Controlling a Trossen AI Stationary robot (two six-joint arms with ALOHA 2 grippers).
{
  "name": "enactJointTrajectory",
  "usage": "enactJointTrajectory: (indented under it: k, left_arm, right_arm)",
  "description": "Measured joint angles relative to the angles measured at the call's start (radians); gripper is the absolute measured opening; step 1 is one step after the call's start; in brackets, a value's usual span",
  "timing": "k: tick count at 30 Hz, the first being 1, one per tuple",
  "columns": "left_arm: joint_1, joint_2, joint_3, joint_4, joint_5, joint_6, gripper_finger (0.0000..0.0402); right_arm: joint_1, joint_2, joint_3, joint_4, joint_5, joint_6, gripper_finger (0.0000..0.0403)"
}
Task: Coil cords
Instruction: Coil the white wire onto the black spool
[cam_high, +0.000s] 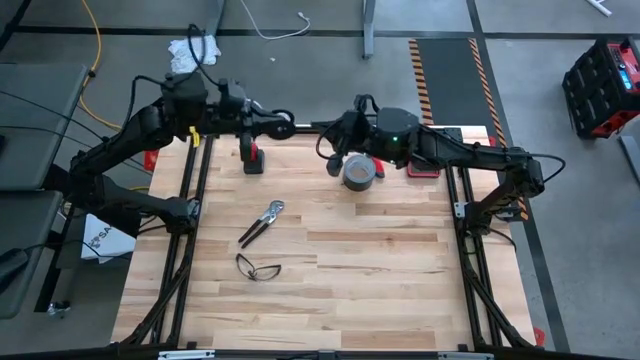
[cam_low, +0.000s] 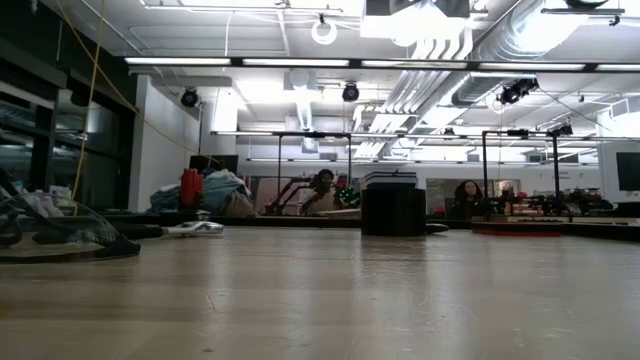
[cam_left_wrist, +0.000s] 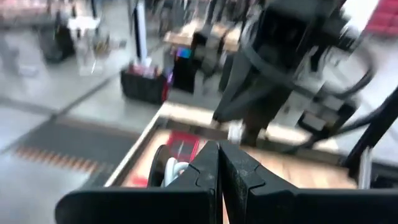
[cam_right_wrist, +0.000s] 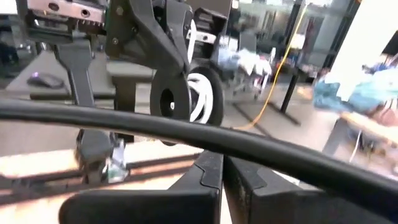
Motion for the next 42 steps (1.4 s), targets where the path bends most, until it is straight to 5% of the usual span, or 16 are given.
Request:
enactJointTrajectory:
  k: [8,15,21,30,42]
  left_arm:
    - [-0.043,-0.011,-0.248,-0.006,0.052,-0.161,0.0000]
    - [-0.104,0.005,-0.674,0.542,0.131,-0.497,0.0000]
    - [-0.141,0.125,-0.925,0.936,0.115,-0.775,0.0000]
    - [-0.158,0.441,-0.948,1.175,0.116,-0.941,0.0000]
    - [-0.158,0.728,-0.942,1.479,0.142,-1.156,0.0010]
  right_arm:
    - [-0.002,0.001,0.000,-0.353,-0.001,0.122,0.0000]
    - [-0.002,-0.017,-0.066,-0.658,-0.029,0.238,0.0000]
    - [0.017,-0.173,-0.340,-0.631,-0.090,0.423,0.0000]
    - [0.093,-0.404,-0.706,-0.347,-0.107,0.771,0.0000]
    - [0.148,-0.423,-0.740,-0.318,-0.101,0.818,0.0000]
